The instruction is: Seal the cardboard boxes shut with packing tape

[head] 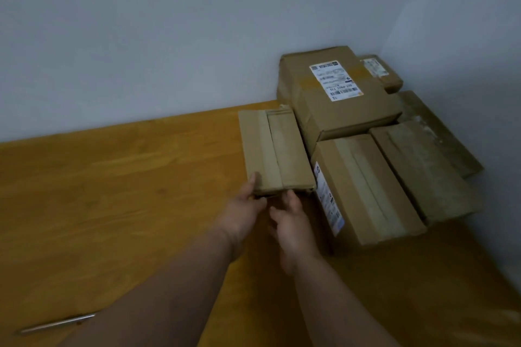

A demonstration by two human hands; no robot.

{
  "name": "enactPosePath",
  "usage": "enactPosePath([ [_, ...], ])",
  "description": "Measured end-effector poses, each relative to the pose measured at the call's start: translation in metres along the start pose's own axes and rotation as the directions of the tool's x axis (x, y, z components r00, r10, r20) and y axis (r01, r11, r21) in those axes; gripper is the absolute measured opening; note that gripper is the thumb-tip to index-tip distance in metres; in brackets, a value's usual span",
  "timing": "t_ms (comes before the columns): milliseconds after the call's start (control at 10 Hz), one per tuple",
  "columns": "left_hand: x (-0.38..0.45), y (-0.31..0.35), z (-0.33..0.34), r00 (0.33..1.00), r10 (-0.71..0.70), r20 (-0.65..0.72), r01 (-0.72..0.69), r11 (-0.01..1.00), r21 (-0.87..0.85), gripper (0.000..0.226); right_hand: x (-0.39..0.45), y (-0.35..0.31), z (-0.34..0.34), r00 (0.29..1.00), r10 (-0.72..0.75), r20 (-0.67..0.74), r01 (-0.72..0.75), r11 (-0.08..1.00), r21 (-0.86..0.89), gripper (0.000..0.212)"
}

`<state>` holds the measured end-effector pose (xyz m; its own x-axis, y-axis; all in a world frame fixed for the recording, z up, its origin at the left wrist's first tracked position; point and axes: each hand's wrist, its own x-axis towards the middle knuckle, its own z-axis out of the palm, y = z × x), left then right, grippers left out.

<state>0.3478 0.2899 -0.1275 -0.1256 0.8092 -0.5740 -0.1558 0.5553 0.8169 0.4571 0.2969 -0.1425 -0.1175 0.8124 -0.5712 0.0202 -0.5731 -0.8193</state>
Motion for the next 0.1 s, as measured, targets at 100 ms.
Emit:
enactPosePath([
  [100, -0.0017, -0.0085, -0.0122, 0.999, 0.021, -0.028, -0.020, 1.000, 0.012, 0.062, 0.0023, 0.0063, -0.0011, 1.000, 0.009, -0.002, -0.009, 0.999, -0.042, 0.060],
])
